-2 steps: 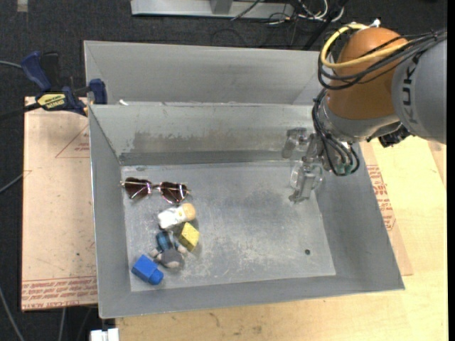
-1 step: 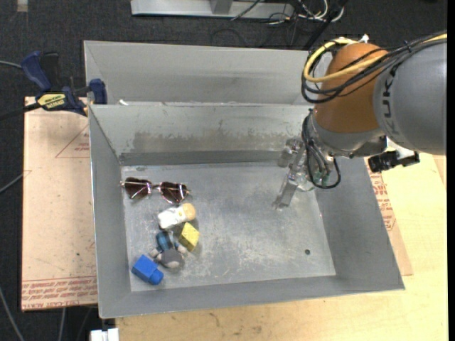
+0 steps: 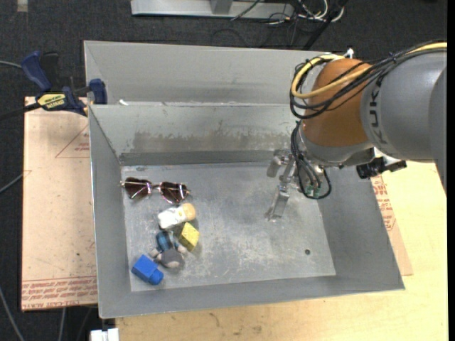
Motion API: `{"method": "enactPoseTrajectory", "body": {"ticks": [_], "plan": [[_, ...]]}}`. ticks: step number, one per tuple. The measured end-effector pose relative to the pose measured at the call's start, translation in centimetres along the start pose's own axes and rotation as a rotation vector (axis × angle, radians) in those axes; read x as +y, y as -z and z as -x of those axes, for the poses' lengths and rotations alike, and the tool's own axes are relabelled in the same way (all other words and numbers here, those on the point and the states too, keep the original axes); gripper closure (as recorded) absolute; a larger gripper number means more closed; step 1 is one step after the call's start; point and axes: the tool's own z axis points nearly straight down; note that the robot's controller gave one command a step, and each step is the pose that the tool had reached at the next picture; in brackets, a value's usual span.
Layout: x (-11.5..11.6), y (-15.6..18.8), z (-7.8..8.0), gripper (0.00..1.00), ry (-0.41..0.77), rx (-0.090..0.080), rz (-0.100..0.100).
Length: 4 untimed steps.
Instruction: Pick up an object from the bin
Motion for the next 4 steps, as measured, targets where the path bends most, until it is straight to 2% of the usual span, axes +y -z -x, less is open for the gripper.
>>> {"method": "enactPoseTrajectory", "body": {"ticks": [1, 2, 4], "plan": [[-5.0, -4.7, 3.6, 0.0, -0.131, -0.004, 0.002], [-8.6, -6.8, 4.9, 1.0, 0.03, -0.003, 0.0], [-8.6, -6.4, 4.8, 1.0, 0.03, 0.002, 0.0]]}}
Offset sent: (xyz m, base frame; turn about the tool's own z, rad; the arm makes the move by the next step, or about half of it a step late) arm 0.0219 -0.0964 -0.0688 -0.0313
